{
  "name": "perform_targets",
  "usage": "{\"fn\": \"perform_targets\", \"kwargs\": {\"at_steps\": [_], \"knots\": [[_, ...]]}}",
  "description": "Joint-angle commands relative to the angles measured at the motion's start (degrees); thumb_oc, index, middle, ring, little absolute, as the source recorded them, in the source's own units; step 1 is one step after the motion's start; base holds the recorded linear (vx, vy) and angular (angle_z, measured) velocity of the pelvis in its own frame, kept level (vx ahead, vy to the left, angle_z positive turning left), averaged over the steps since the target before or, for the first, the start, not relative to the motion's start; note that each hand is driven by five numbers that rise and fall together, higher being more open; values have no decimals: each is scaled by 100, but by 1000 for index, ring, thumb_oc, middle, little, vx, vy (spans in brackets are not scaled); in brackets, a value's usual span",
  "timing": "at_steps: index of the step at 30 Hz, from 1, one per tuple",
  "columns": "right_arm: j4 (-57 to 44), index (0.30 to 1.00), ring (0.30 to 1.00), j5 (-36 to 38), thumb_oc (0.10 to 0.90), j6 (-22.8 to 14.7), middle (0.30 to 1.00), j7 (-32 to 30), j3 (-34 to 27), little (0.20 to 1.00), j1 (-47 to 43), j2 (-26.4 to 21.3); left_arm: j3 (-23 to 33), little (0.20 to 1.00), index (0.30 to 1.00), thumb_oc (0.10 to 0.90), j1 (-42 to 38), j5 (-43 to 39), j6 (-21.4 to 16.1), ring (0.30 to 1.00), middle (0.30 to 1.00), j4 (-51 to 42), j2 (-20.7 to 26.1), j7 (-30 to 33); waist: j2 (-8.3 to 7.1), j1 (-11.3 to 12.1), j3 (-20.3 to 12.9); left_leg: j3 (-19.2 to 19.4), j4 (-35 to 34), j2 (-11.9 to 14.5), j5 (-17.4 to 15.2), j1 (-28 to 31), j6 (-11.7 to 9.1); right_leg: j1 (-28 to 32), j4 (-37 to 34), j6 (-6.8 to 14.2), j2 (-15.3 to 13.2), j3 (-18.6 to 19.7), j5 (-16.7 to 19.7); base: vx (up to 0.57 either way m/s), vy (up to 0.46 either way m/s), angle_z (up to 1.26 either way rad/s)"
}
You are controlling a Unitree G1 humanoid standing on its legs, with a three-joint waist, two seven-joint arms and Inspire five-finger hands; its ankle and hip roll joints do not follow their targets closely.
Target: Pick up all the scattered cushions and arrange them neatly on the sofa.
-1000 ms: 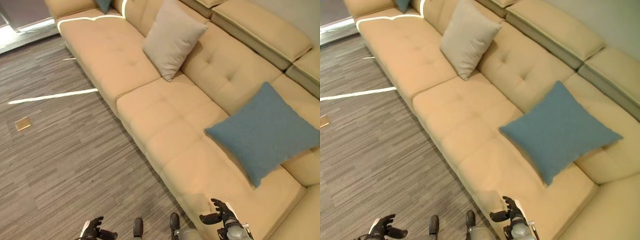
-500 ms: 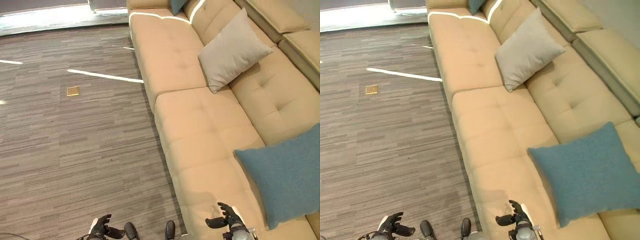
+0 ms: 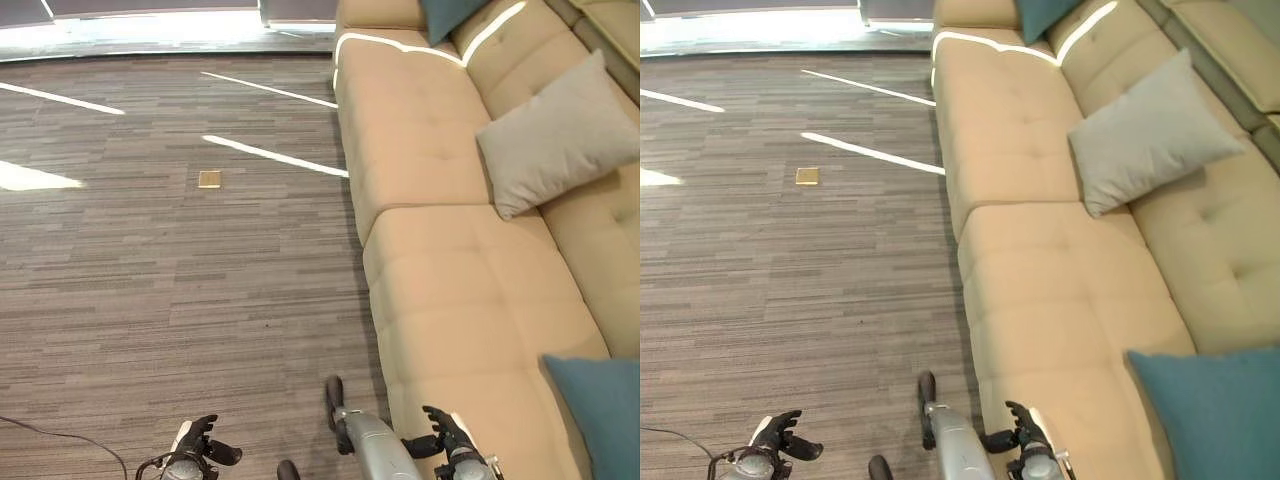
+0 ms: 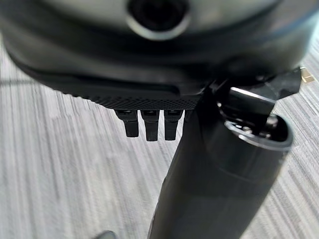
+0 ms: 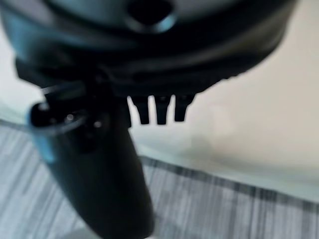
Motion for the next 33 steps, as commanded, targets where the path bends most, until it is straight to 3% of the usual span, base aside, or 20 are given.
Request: {"fn": "perform_targets", "kwargs": {"at_steps": [1, 3, 5, 6, 7, 8, 9, 10, 12, 15, 16, 17, 23, 24, 25, 27, 28, 31, 32, 33], "knots": [[-44, 900, 900, 56, 800, -141, 900, -161, -125, 900, -14, -311, -41, 900, 900, 800, -87, 180, -177, 900, 900, -102, 141, -37, 52, -271, -173, -805, 312, -517, -187, -80, 87, 911, -325, 182, -7, -13, 634, 560, -129, 85], [-24, 900, 900, 31, 800, -122, 900, -160, -201, 900, 106, -413, -93, 900, 900, 800, 22, 186, -164, 900, 900, -117, 15, -33, 232, -364, -335, -823, 809, -369, -149, -12, -173, 1154, -164, -17, 33, -28, 506, 450, -131, 68], [-43, 900, 900, 8, 800, -126, 900, -153, -195, 900, 136, -458, -163, 900, 900, 800, 77, 198, -168, 900, 900, -168, -31, -49, 252, -427, -368, -578, 1639, -236, 319, -241, -594, 1484, -251, -108, 22, -71, 479, 253, -116, 34], [-89, 900, 900, 3, 800, -131, 900, -149, -174, 900, 140, -476, -162, 900, 900, 800, 111, 176, -173, 900, 900, -235, -30, -54, 215, -397, -344, -465, 2241, -109, 543, -485, -731, 1668, -309, -169, 27, -26, 429, 144, -92, 15], [-90, 900, 900, 2, 800, -131, 900, -149, -174, 900, 140, -471, -161, 900, 900, 800, 111, 176, -173, 900, 900, -236, -25, -54, 198, -409, -364, -473, 2233, -129, 566, -509, -727, 1647, -314, -167, 6, -29, 440, 236, -144, 14], [-66, 900, 900, 57, 800, -126, 900, -150, -158, 900, 81, -521, -118, 900, 900, 800, 107, 43, -156, 900, 900, -288, -5, -16, 30, -315, -322, -296, 3108, -14, 789, -1006, -804, 1971, -467, -304, -27, 131, 305, 295, -160, 1], [-21, 900, 900, 128, 800, -109, 900, -152, -144, 900, 39, -525, -111, 900, 900, 800, 85, 13, -138, 900, 900, -293, 1, -1, -88, -179, -270, -73, 3429, 180, 481, -1518, -637, 2214, -533, -331, -75, 276, 191, 298, -158, -25], [-20, 900, 900, 128, 800, -109, 900, -152, -144, 900, 38, -521, -111, 900, 900, 800, 84, 13, -138, 900, 900, -293, 4, -1, -100, -185, -285, -73, 3415, 165, 501, -1534, -633, 2195, -534, -329, -90, 276, 198, 305, -85, -57], [-40, 900, 900, 133, 800, -112, 900, -164, -117, 900, 11, -544, -102, 900, 900, 800, 125, -3, -131, 900, 900, -317, 35, -17, -212, -12, -246, -151, 2813, 217, 170, -2028, -403, 2478, -647, -255, -142, 510, 32, 312, -26, -53], [-16, 900, 900, 114, 800, -109, 900, -172, -98, 900, 7, -522, -60, 900, 900, 800, 163, 11, -129, 900, 900, -296, 56, -11, -182, 104, -236, -408, 1915, 220, 602, -2208, -438, 2631, -671, -239, -57, 691, -67, 288, 29, -53], [-29, 900, 900, 123, 800, -114, 900, -195, -91, 900, -15, -532, -8, 900, 900, 800, 183, -65, -134, 900, 900, -281, 48, 0, -113, 266, -187, -788, 1210, 219, 1152, -2476, -539, 2878, -707, -242, 113, 953, -183, 338, 38, -37], [-3, 900, 900, 127, 800, -117, 900, -207, -88, 900, -26, -525, 5, 900, 900, 800, 169, -89, -132, 900, 900, -261, 53, 17, -102, 309, -162, -902, 1089, 232, 1286, -2553, -568, 2924, -664, -266, 167, 1062, -212, 453, 63, -47], [73, 900, 900, -65, 800, -110, 900, -146, -8, 900, -44, -341, 72, 900, 900, 800, 295, -4, -119, 900, 900, -157, 41, 12, -136, 389, -347, -745, 956, 76, 1053, -2204, -321, 3048, -123, -83, -24, 1468, -399, 339, 128, -83], [37, 900, 900, -106, 800, -111, 900, -133, 26, 900, -103, -335, 76, 900, 900, 800, 273, 7, -116, 900, 900, -168, 60, 22, -144, 400, -349, -637, 902, 46, 995, -2107, -255, 2928, 188, 11, -102, 1467, -227, 297, 177, -38], [-148, 900, 900, -192, 800, -102, 900, -102, 131, 900, -232, -301, 81, 900, 900, 800, 222, 4, -123, 900, 900, -214, 146, 42, -138, 371, -279, -471, 835, 38, 882, -1898, -121, 2443, 1101, 234, -248, 1461, 329, 268, 151, -57], [-345, 900, 900, -155, 800, -122, 900, -102, 136, 900, -290, -275, 85, 900, 900, 800, 186, 12, -157, 900, 900, -306, 228, 99, -104, 301, -220, -366, 792, 29, 750, -1683, -24, 2090, 1650, 279, -271, 1441, 566, 335, 163, -75], [-421, 900, 900, -182, 800, -122, 900, -93, 210, 900, -370, -281, 146, 900, 900, 800, 183, -96, -152, 900, 900, -364, 255, 134, -14, 229, -168, -426, 724, -20, 590, -1401, 49, 1598, 1739, 209, -102, 1211, 435, 433, 159, -54], [-436, 900, 900, -234, 800, -124, 900, -76, 293, 900, -500, -336, 202, 900, 900, 800, 170, -156, -151, 900, 900, -319, 246, 144, -1, 107, -142, -494, 619, -120, 398, -1065, 45, 1209, 1032, 146, 28, 839, 252, 413, 45, -38], [-443, 900, 900, -267, 800, -102, 900, -59, 304, 900, -519, -380, 219, 900, 900, 800, 137, -116, -141, 900, 900, -246, 221, 123, -35, 11, -127, -606, 601, -249, 242, -809, 35, 1069, 254, 163, 88, 645, 362, 474, -11, -17], [-446, 900, 900, -281, 800, -101, 900, -58, 304, 900, -504, -391, 223, 900, 900, 800, 125, -100, -138, 900, 900, -210, 213, 119, -62, -16, -135, -629, 607, -311, 194, -734, 29, 1042, 13, 177, 75, 581, 432, 467, -42, 6]]}}
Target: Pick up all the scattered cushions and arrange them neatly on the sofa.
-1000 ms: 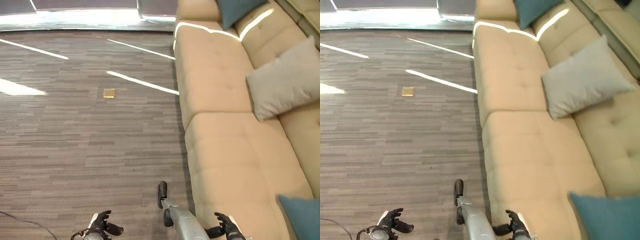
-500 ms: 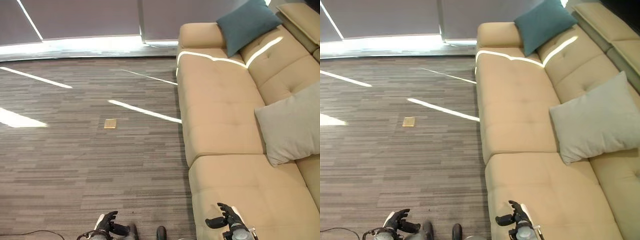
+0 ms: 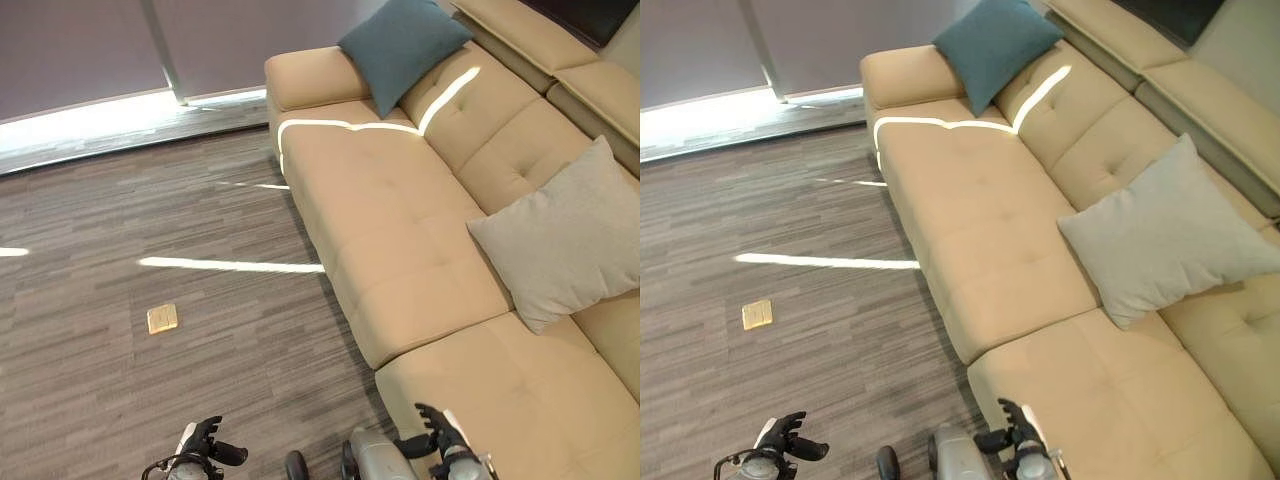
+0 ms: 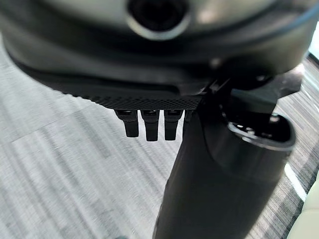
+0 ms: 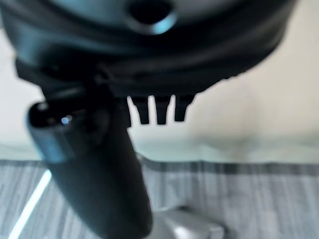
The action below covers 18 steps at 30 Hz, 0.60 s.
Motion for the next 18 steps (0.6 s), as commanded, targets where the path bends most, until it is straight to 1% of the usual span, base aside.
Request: {"fn": "perform_targets", "kwargs": {"at_steps": [1, 2, 4, 5, 6, 7, 8, 9, 10, 11, 12, 13, 14, 15, 16, 17, 18], "knots": [[125, 900, 900, -141, 800, -120, 900, -81, -33, 900, -52, -344, 144, 900, 900, 800, 122, -62, -170, 900, 900, -11, 110, 18, -111, -92, -110, -525, 614, 47, -362, -16, -142, 1323, -2167, 395, 14, -29, 1212, 289, -59, 35], [122, 900, 900, -144, 800, -132, 900, -107, -49, 900, 9, -368, 137, 900, 900, 800, 131, -20, -184, 900, 900, -13, 78, 18, -138, -107, -137, -556, 704, -11, -453, 13, -119, 1441, -2245, 357, 2, 61, 1222, 274, -61, 64], [110, 900, 900, -136, 800, -115, 900, -97, -101, 900, 140, -394, 125, 900, 900, 800, 209, 19, -171, 900, 900, 5, 17, -2, -110, -161, -243, -597, 782, -13, -554, 122, -174, 1575, -2199, 270, 87, 192, 1241, 260, -65, 45], [127, 900, 900, -151, 800, -110, 900, -108, -134, 900, 210, -410, 99, 900, 900, 800, 244, 42, -170, 900, 900, 15, -20, -12, -86, -175, -272, -591, 969, -5, -532, 119, -266, 1681, -2244, 232, 74, 168, 1244, 172, -53, 6], [126, 900, 900, -151, 800, -110, 900, -108, -134, 900, 213, -411, 98, 900, 900, 800, 245, 42, -170, 900, 900, 14, -21, -12, -83, -179, -271, -595, 980, -2, -538, 116, -268, 1687, -2249, 231, 75, 163, 1246, 171, -66, 1], [149, 900, 900, -136, 800, -134, 900, -129, -179, 900, 280, -425, 38, 900, 900, 800, 237, 82, -177, 900, 900, 27, -62, -2, -60, -240, -303, -470, 1250, 65, -445, 105, -446, 1826, -2349, 191, 45, 94, 1255, 163, -75, 5], [139, 900, 900, -110, 800, -131, 900, -127, -228, 900, 331, -427, 15, 900, 900, 800, 246, 96, -169, 900, 900, 25, -86, -16, -55, -292, -343, -334, 1573, 188, -309, 59, -618, 1975, -2441, 147, 24, 41, 1234, 320, -186, 8], [166, 900, 900, -95, 800, -99, 900, -124, -234, 900, 350, -463, 23, 900, 900, 800, 290, 49, -169, 900, 900, -78, -98, -46, -100, -263, -320, -173, 2781, 438, 152, -337, -914, 2344, -2610, 14, 19, 57, 1156, 287, -205, 40], [180, 900, 900, -68, 800, -101, 900, -138, -237, 900, 331, -474, 15, 900, 900, 800, 274, 28, -158, 900, 900, -104, -80, -28, -204, -234, -302, -119, 3275, 474, 360, -614, -996, 2489, -2702, -45, -30, 130, 1134, 209, -171, 49], [180, 900, 900, -68, 800, -102, 900, -138, -238, 900, 330, -472, 14, 900, 900, 800, 272, 28, -157, 900, 900, -105, -78, -28, -195, -232, -297, -121, 3318, 492, 341, -635, -1001, 2489, -2706, -49, -16, 128, 1139, 166, -124, 27], [237, 900, 900, 5, 800, -85, 900, -124, -254, 900, 317, -478, -7, 900, 900, 800, 257, 15, -134, 900, 900, -84, -73, -13, -313, -167, -284, 85, 3665, 640, 303, -925, -925, 2697, -2812, -104, -89, 182, 1070, 109, -65, -17], [237, 900, 900, 5, 800, -85, 900, -124, -255, 900, 317, -477, -9, 900, 900, 800, 256, 15, -134, 900, 900, -84, -72, -13, -303, -161, -279, 85, 3698, 656, 283, -937, -926, 2698, -2814, -105, -75, 182, 1071, 263, -83, -20], [285, 900, 900, 27, 800, -63, 900, -124, -245, 900, 322, -473, -37, 900, 900, 800, 267, 37, -121, 900, 900, -71, -82, -28, -349, -76, -258, 160, 3590, 709, 69, -1272, -785, 2902, -2922, -83, -111, 267, 1014, 226, -15, -22], [330, 900, 900, 24, 800, -53, 900, -121, -246, 900, 311, -473, -38, 900, 900, 800, 279, 40, -112, 900, 900, -55, -88, -45, -365, -40, -264, 160, 3336, 699, -6, -1393, -719, 2977, -2966, -54, -124, 321, 981, 316, 2, -20], [362, 900, 900, 13, 800, -55, 900, -129, -257, 900, 323, -468, -46, 900, 900, 800, 297, 64, -104, 900, 900, -40, -84, -47, -358, -22, -285, 163, 2927, 675, -93, -1419, -643, 3020, -2993, -6, -140, 342, 930, 164, 19, -33], [362, 900, 900, 13, 800, -55, 900, -129, -256, 900, 322, -464, -45, 900, 900, 800, 296, 64, -104, 900, 900, -40, -81, -47, -375, -29, -305, 166, 2886, 653, -57, -1424, -640, 2998, -2992, -4, -159, 341, 935, 280, 64, -27], [421, 900, 900, 6, 800, -43, 900, -131, -255, 900, 328, -463, -36, 900, 900, 800, 334, 76, -96, 900, 900, -20, -72, -53, -295, 12, -327, 104, 1963, 684, 166, -1512, -625, 3114, -3021, 42, -124, 401, 847, 294, 77, -22]]}}
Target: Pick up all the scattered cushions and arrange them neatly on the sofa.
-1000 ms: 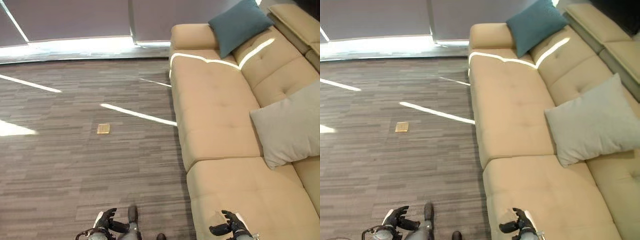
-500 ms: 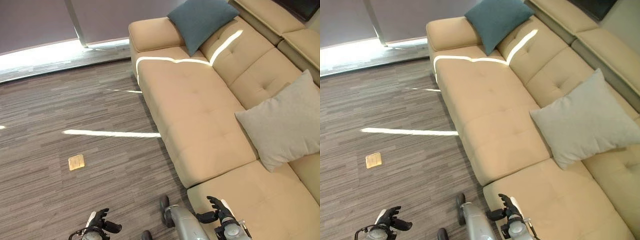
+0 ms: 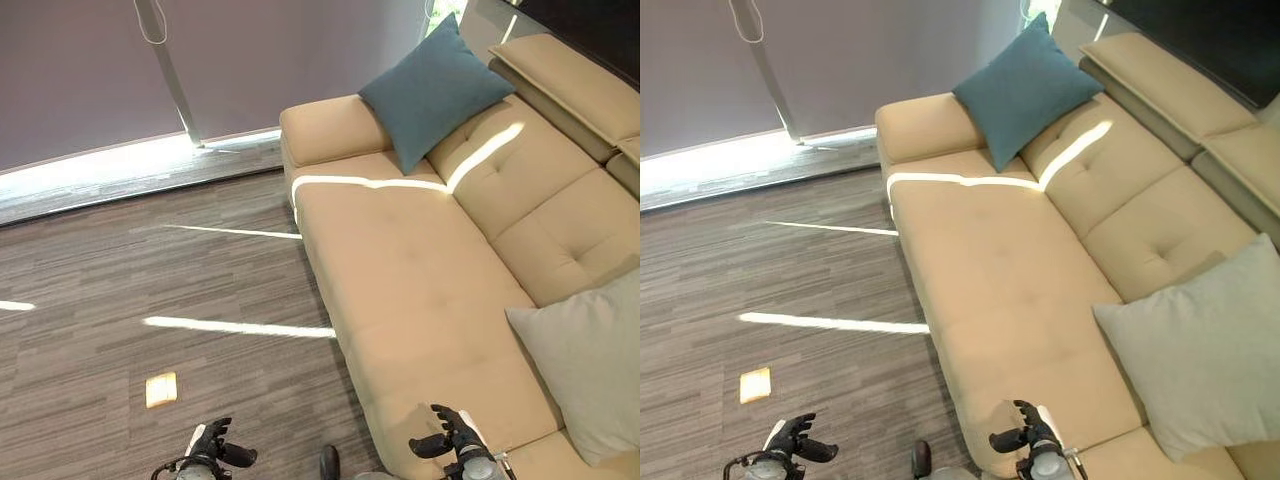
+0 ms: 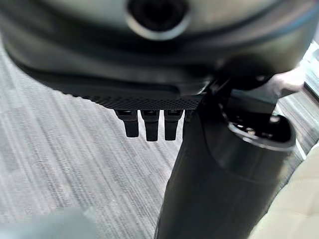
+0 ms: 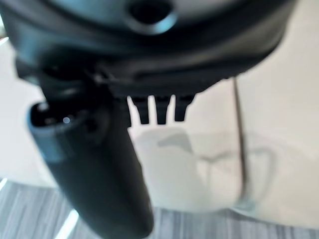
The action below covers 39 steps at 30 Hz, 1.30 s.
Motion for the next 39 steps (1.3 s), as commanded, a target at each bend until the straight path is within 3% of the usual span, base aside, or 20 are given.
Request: {"fn": "perform_targets", "kwargs": {"at_steps": [1, 3, 7, 10, 14, 17, 20, 21, 22, 26, 29, 33, 36, 39], "knots": [[67, 900, 900, 31, 800, -81, 900, -118, -86, 900, 221, -258, -7, 900, 900, 800, 175, 64, -73, 900, 900, 16, 201, 32, 43, 43, -194, 13, -1098, -144, 556, 92, 300, -200, 217, 1147, -75, 409, -354, 412, 108, -15], [78, 900, 900, 28, 800, -86, 900, -135, -94, 900, 216, -266, -15, 900, 900, 800, 165, 30, -85, 900, 900, 21, 180, 32, 128, 122, -151, -104, -1598, -121, 955, -32, 222, -18, 205, 1137, 18, 524, -450, 298, 86, -12], [127, 900, 900, -41, 800, -79, 900, -140, -100, 900, 232, -213, -8, 900, 900, 800, 239, 95, -60, 900, 900, 83, 158, 10, 172, 133, -211, -90, -1887, -188, 920, 262, 306, 114, 339, 1154, 7, 624, -622, 280, 119, -50], [126, 900, 900, -101, 800, -87, 900, -107, -48, 900, 199, -129, 23, 900, 900, 800, 246, 107, -70, 900, 900, 90, 177, 44, 131, 192, -304, -88, -1915, -379, 732, 465, 502, 67, 994, 1278, -139, 800, -761, 262, 153, -33], [90, 900, 900, -164, 800, -82, 900, -65, 42, 900, 51, -68, 45, 900, 900, 800, 135, 27, -63, 900, 900, -10, 273, 89, 111, 194, -239, -104, -2122, -559, 572, 827, 761, -653, 2555, 1622, -359, 839, 62, 207, 141, -10], [2, 900, 900, -112, 800, -98, 900, -85, 27, 900, 32, -22, 35, 900, 900, 800, 94, -29, -73, 900, 900, -53, 320, 94, 222, 121, -139, -91, -2269, -521, 478, 1092, 837, -1140, 3327, 1602, -401, 730, 232, 167, 101, 24], [17, 900, 900, -97, 800, -105, 900, -71, 59, 900, 31, -12, 49, 900, 900, 800, 95, -108, -81, 900, 900, -42, 313, 80, 277, 74, -116, -145, -2344, -545, 415, 1265, 821, -1383, 3210, 1520, -364, 572, 90, 254, 77, 11], [52, 900, 900, -85, 800, -97, 900, -74, 69, 900, 18, -30, 29, 900, 900, 800, 100, -102, -70, 900, 900, -16, 302, 60, 302, -15, -90, -253, -2408, -584, 321, 1441, 785, -1549, 2694, 1452, -195, 467, -205, 293, 17, 3], [62, 900, 900, -77, 800, -91, 900, -69, 62, 900, 1, -38, 31, 900, 900, 800, 102, -85, -66, 900, 900, 10, 313, 44, 288, -51, -85, -288, -2409, -622, 279, 1486, 774, -1646, 2431, 1448, -110, 467, -223, 388, 15, 6], [88, 900, 900, -126, 800, -58, 900, -70, 73, 900, 2, -72, 85, 900, 900, 800, 63, -1, -38, 900, 900, 176, 302, 25, 193, -258, -12, -630, -2390, -865, 2, 1877, 764, -1956, 1091, 1544, 144, 289, 108, 323, -12, 25], [18, 900, 900, -179, 800, -55, 900, -71, 72, 900, 82, -96, 102, 900, 900, 800, 66, 21, -60, 900, 900, 242, 261, 1, 163, -338, -16, -787, -2364, -992, -153, 2098, 764, -2019, 871, 1565, 156, 7, 259, 261, -23, 47], [-2, 900, 900, -168, 800, -70, 900, -69, 4, 900, 283, -150, 45, 900, 900, 800, 117, 87, -66, 900, 900, 228, 214, -7, 184, -450, -140, -899, -2214, -1003, -330, 2284, 706, -1857, 985, 1410, 162, 125, 275, 294, -68, 39], [22, 900, 900, -125, 800, -68, 900, -90, -96, 900, 418, -189, -50, 900, 900, 800, 131, 125, -45, 900, 900, 227, 170, 4, 308, -571, -250, -746, -1329, -834, 2, 2162, 244, -1464, 837, 1238, 135, -18, 186, 265, -95, 54], [15, 900, 900, -87, 800, -64, 900, -102, -121, 900, 417, -244, -12, 900, 900, 800, 127, 3, -46, 900, 900, 89, 222, 48, 119, -503, -197, -333, 361, -605, 573, 1449, -178, -994, 671, 1095, -4, 29, 61, 176, -82, 44]]}}
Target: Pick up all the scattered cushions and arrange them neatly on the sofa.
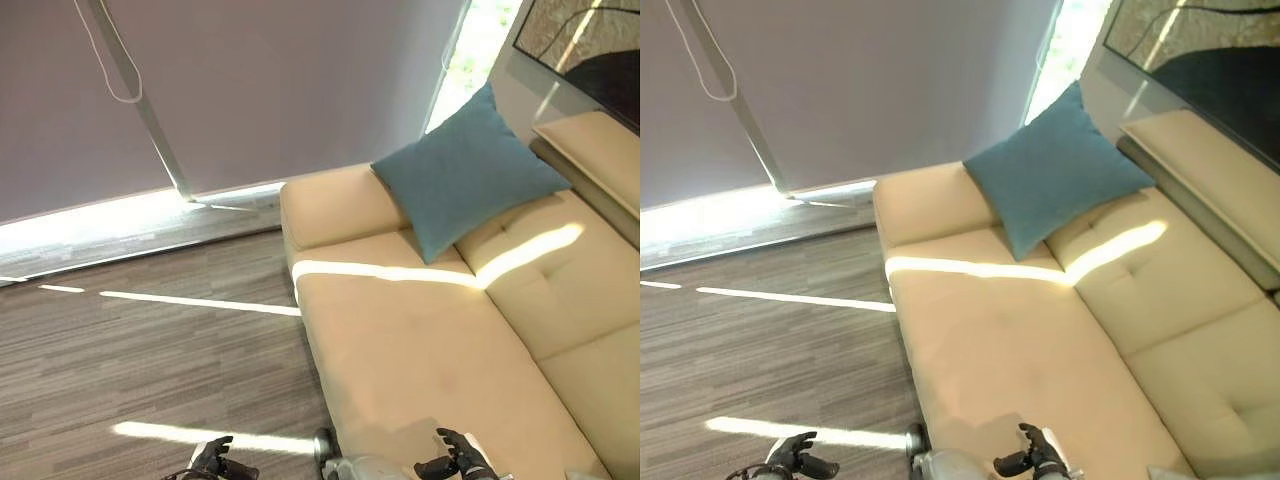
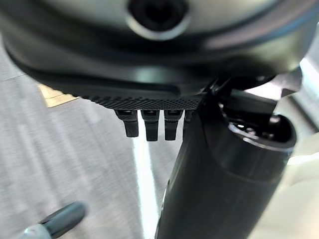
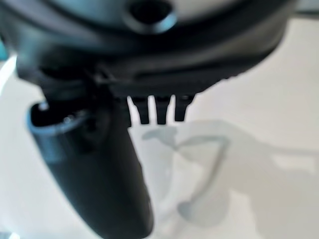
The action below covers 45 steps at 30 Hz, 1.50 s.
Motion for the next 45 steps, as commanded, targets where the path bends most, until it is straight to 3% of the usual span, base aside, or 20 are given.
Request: {"fn": "perform_targets", "kwargs": {"at_steps": [1, 3, 7, 9, 10, 11, 15, 18, 19, 21, 23, 25, 28, 33, 38, 39, 40, 43, 44, 45], "knots": [[-67, 900, 900, -27, 800, -102, 900, -112, -19, 900, 28, -192, 41, 900, 900, 800, 104, -38, -84, 900, 900, -109, 347, 134, -179, -5, 21, 740, 555, -396, 288, 15, 344, 79, 114, 445, -165, 345, -129, 144, -74, -11], [23, 900, 900, 10, 800, -75, 900, -127, -10, 900, -3, -185, 15, 900, 900, 800, 61, -25, -61, 900, 900, -158, 385, 130, -275, 102, 51, 1164, 646, -116, 83, -242, 506, 282, 37, 426, -231, 368, -217, 159, -32, -26], [112, 900, 900, -28, 800, -58, 900, -128, -20, 900, -1, -195, -13, 900, 900, 800, 89, 36, -45, 900, 900, -167, 411, 81, -325, 148, 18, 1377, -231, 36, -337, -399, 777, 453, -71, 556, -360, 385, -320, 154, 54, -9], [132, 900, 900, -46, 800, -53, 900, -143, -39, 900, 4, -205, -5, 900, 900, 800, 110, 61, -50, 900, 900, -187, 415, 73, -278, 192, 19, 1372, -848, 136, -114, -561, 769, 552, -118, 600, -383, 415, -389, 173, 131, -15], [128, 900, 900, -53, 800, -46, 900, -162, -48, 900, -3, -222, -8, 900, 900, 800, 116, 36, -65, 900, 900, -204, 398, 70, -205, 275, 52, 1221, -1312, 297, 317, -774, 681, 675, -144, 606, -351, 494, -469, 252, 209, -3], [109, 900, 900, -70, 800, -43, 900, -168, -49, 900, -5, -231, -8, 900, 900, 800, 110, 8, -63, 900, 900, -200, 379, 70, -161, 313, 75, 1125, -1546, 347, 473, -786, 639, 720, -132, 604, -330, 532, -511, 196, 165, 1], [87, 900, 900, -133, 800, -32, 900, -157, -69, 900, 1, -206, -23, 900, 900, 800, 143, 18, -52, 900, 900, -138, 317, 70, -73, 351, 30, 874, -1799, 227, 444, -621, 687, 845, -7, 661, -369, 678, -696, 233, 213, -21], [109, 900, 900, -157, 800, -33, 900, -146, -39, 900, -80, -120, -54, 900, 900, 800, 127, 65, -43, 900, 900, -96, 323, 53, -57, 386, -66, 852, -2029, -60, 362, -457, 890, 733, 525, 780, -532, 843, -736, 215, 248, -15], [92, 900, 900, -150, 800, -44, 900, -147, -17, 900, -121, -98, -56, 900, 900, 800, 79, 54, -53, 900, 900, -113, 350, 64, -49, 402, -58, 883, -2093, -148, 318, -375, 977, 624, 811, 852, -589, 880, -695, 117, 214, 5], [55, 900, 900, -139, 800, -44, 900, -123, 48, 900, -266, -37, -21, 900, 900, 800, 19, -3, -37, 900, 900, -129, 416, 97, -68, 408, 41, 932, -2189, -270, 272, -240, 1121, 214, 1646, 1009, -729, 954, -210, 81, 183, -2], [44, 900, 900, -133, 800, -54, 900, -120, 59, 900, -308, -7, 13, 900, 900, 800, -15, -46, -38, 900, 900, -124, 443, 116, -45, 407, 66, 985, -2267, -272, 278, -186, 1151, 45, 1908, 1048, -750, 925, -27, 101, 148, -1], [18, 900, 900, -61, 800, -75, 900, -117, 69, 900, -277, 53, 18, 900, 900, 800, 4, -104, -55, 900, 900, -147, 454, 110, 24, 323, 91, 983, -2468, -283, 247, 67, 1171, -289, 2250, 975, -629, 949, -9, 257, 194, 6], [123, 900, 900, -40, 800, -61, 900, -96, 109, 900, -241, 68, 27, 900, 900, 800, 59, -108, -47, 900, 900, -114, 439, 61, 54, 198, 108, 811, -2620, -397, 191, 265, 1145, -479, 1794, 893, -285, 1005, -307, 267, 74, 18], [242, 900, 900, -86, 800, -34, 900, -100, 113, 900, -228, 67, 10, 900, 900, 800, -9, -3, -30, 900, 900, 13, 427, 19, -32, -45, 125, 515, -2682, -702, -139, 712, 1144, -926, 406, 963, -40, 470, 70, 313, 23, 31], [125, 900, 900, -145, 800, -62, 900, -133, 54, 900, -95, -7, -39, 900, 900, 800, -82, 13, -76, 900, 900, -28, 330, -13, -81, -98, 74, 455, -2614, -962, -498, 1157, 1145, -982, 48, 1003, -136, -960, 279, 301, -8, 37], [123, 900, 900, -145, 800, -62, 900, -133, 53, 900, -91, -9, -41, 900, 900, 800, -80, 12, -76, 900, 900, -29, 329, -13, -77, -103, 80, 448, -2614, -957, -500, 1165, 1144, -973, 50, 1003, -136, -969, 274, 337, -51, 33], [143, 900, 900, -148, 800, -70, 900, -137, 37, 900, -26, -48, -88, 900, 900, 800, -53, 26, -88, 900, 900, -63, 268, -23, -33, -123, -18, 515, -2552, -960, -675, 1309, 1175, -822, 76, 834, -130, -1062, 138, 346, -54, 31], [134, 900, 900, -111, 800, -66, 900, -120, -25, 900, 40, -67, -141, 900, 900, 800, -31, 56, -56, 900, 900, -69, 220, -48, 20, -209, -90, 467, -2161, -893, -586, 1254, 1053, -789, 230, 700, -148, -999, 106, 300, -58, 17], [140, 900, 900, -107, 800, -64, 900, -116, -74, 900, 78, -117, -204, 900, 900, 800, -35, 94, -57, 900, 900, -74, 182, -55, 96, -284, -100, 634, -1636, -758, -400, 1215, 771, -518, 158, 589, -141, -1030, 46, 173, -36, 8], [140, 900, 900, -107, 800, -64, 900, -116, -74, 900, 78, -114, -204, 900, 900, 800, -36, 94, -57, 900, 900, -74, 185, -55, 81, -295, -113, 625, -1641, -775, -380, 1197, 776, -534, 155, 590, -161, -1034, 56, 287, -51, -5]]}}
